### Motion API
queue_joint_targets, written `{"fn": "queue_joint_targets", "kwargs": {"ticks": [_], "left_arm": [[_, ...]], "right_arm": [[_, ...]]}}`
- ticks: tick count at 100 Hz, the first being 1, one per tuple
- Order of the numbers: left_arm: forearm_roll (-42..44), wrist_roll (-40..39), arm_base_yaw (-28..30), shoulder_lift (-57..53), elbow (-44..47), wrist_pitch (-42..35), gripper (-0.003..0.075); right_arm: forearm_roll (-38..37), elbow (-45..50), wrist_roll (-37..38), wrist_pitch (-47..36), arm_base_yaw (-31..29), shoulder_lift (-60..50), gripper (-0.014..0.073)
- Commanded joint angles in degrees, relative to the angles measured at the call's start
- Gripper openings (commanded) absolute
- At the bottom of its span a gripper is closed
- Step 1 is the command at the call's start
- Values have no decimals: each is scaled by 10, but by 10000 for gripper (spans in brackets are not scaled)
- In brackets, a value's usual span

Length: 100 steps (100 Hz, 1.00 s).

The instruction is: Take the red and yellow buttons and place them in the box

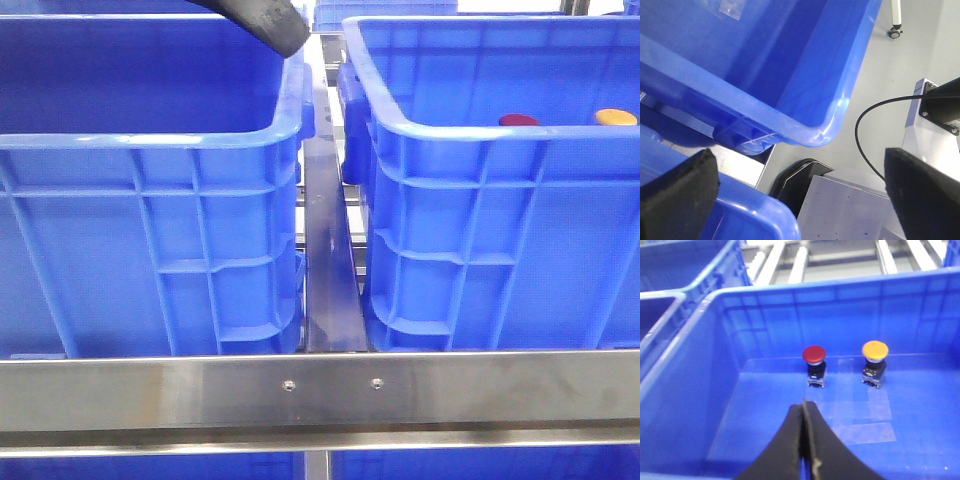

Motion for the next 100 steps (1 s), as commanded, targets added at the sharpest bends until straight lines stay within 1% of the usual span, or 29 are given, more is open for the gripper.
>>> {"fn": "queue_joint_targets", "kwargs": {"ticks": [1,16,21,28,35,57,79,100], "left_arm": [[-32,0,-5,-25,-17,-13,628],[-32,0,-5,-25,-17,-15,616],[-32,0,-5,-25,-17,-15,589],[-32,0,-5,-25,-17,-15,515],[-32,0,-5,-25,-17,-17,406],[-32,0,-5,-27,-17,-21,-18],[-33,0,-5,-46,-5,-29,-20],[-23,0,-3,-99,37,-34,-20]], "right_arm": [[9,-2,-5,-4,-1,-28,-69],[10,2,-5,9,-1,-44,-69],[10,2,-5,15,-1,-43,-69],[11,2,-5,22,-1,-43,-69],[11,2,-5,30,-1,-43,-69],[11,2,-5,43,-1,-43,-69],[11,2,-5,48,-1,-43,-69],[11,2,-5,50,-1,-43,-69]]}}
